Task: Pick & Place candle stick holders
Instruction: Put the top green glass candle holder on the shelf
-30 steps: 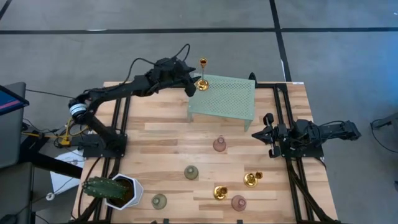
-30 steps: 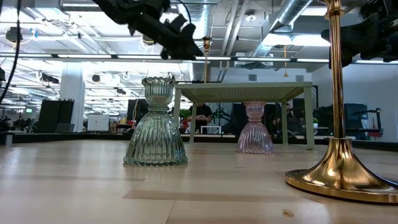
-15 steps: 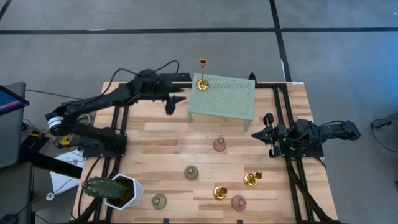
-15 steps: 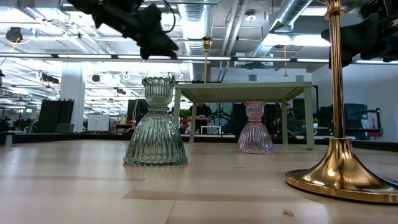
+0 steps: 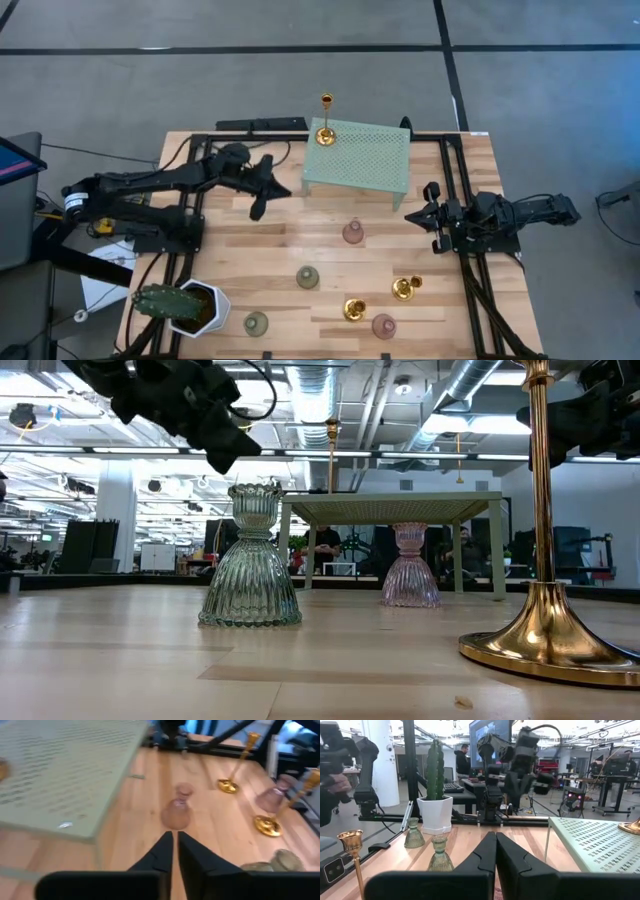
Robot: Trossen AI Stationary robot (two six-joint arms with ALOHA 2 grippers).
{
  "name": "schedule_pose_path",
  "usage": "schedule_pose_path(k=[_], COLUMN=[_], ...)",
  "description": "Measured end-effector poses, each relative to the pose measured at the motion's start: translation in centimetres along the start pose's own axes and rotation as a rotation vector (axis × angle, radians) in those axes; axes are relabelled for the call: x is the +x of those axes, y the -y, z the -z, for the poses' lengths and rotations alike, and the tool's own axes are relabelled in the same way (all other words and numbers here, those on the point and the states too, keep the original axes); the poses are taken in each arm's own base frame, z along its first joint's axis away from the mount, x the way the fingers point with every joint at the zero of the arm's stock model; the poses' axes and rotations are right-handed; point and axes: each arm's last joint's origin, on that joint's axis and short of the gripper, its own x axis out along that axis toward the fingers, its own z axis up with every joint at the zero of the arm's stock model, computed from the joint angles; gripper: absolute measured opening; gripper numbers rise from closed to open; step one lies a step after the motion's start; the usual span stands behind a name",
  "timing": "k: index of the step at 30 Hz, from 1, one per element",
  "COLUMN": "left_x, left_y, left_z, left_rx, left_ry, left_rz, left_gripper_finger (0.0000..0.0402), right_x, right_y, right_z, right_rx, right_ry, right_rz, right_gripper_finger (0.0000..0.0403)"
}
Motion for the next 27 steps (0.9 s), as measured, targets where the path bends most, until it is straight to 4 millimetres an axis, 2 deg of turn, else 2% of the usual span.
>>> schedule_pose_path(k=[4, 12, 16, 20, 27], left_x=[1.0, 2.2, 2.3, 2.6, 3.8], left_y=[2.2, 6.7, 8.2, 9.1, 9.0], left_z=[1.4, 5.3, 6.8, 7.8, 8.9], left_rx=[0.106, 0.190, 0.217, 0.218, 0.262], left_ry=[0.022, 0.124, 0.174, 0.138, 0.085], left_rz=[0.101, 0.300, 0.370, 0.417, 0.382], left_gripper_finger=[0.0005, 0.0004, 0.0005, 0.0008, 0.0009], right_x=[0.0, 0.0, 0.0, 0.0, 0.0], right_y=[0.0, 0.0, 0.1, 0.1, 0.1], right_z=[0.0, 0.0, 0.0, 0.0, 0.0], right_rx=[0.000, -0.001, 0.000, 0.000, 0.002], right_ry=[0.000, -0.001, -0.001, -0.002, -0.002], right_rz=[0.000, 0.004, 0.028, 0.029, 0.030], right_gripper_finger=[0.0000, 0.0000, 0.0000, 0.0000, 0.0000])
